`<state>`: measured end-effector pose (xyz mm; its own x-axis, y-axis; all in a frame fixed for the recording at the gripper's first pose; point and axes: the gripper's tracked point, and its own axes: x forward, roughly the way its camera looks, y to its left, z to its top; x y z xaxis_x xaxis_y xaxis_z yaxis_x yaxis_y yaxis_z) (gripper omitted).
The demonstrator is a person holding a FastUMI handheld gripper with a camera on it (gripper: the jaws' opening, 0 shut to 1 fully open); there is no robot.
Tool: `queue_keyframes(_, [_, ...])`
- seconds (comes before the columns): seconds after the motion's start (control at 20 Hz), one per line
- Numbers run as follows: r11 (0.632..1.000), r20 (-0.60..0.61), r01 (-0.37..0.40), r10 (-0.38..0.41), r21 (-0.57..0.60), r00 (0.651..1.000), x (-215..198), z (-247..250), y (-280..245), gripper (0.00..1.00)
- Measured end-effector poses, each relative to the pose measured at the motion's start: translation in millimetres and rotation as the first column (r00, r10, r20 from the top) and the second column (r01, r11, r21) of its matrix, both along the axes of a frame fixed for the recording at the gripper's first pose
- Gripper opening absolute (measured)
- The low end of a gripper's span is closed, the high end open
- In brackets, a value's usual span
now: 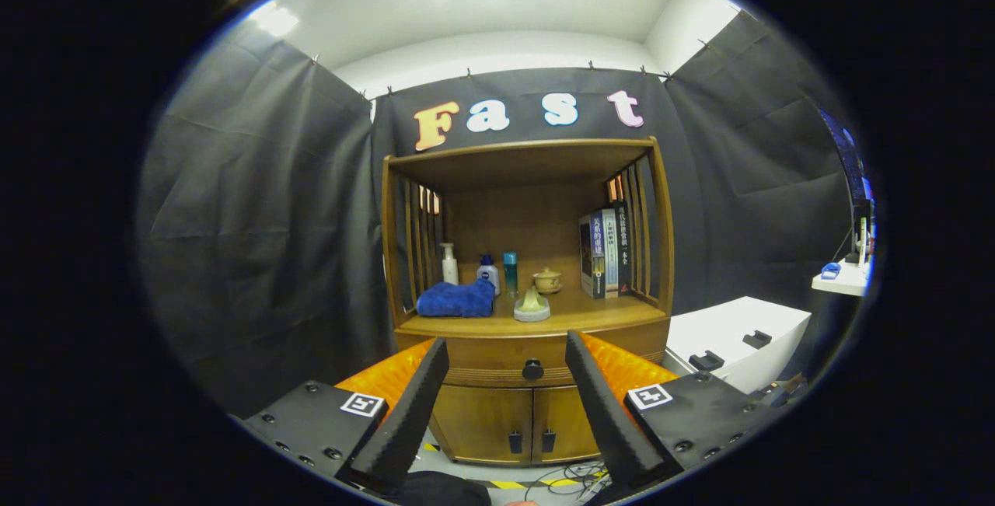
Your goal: Pull open the drawer, take out the items inside it, and place them on the countertop above the cabinet.
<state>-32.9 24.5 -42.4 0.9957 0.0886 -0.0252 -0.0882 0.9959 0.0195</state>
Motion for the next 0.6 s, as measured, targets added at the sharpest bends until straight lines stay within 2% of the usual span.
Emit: queue_keyframes(0.6, [1.000, 0.007, -0.018, 0.018, -0.017, 1.000, -10.4, 2.7, 4.9, 0.98])
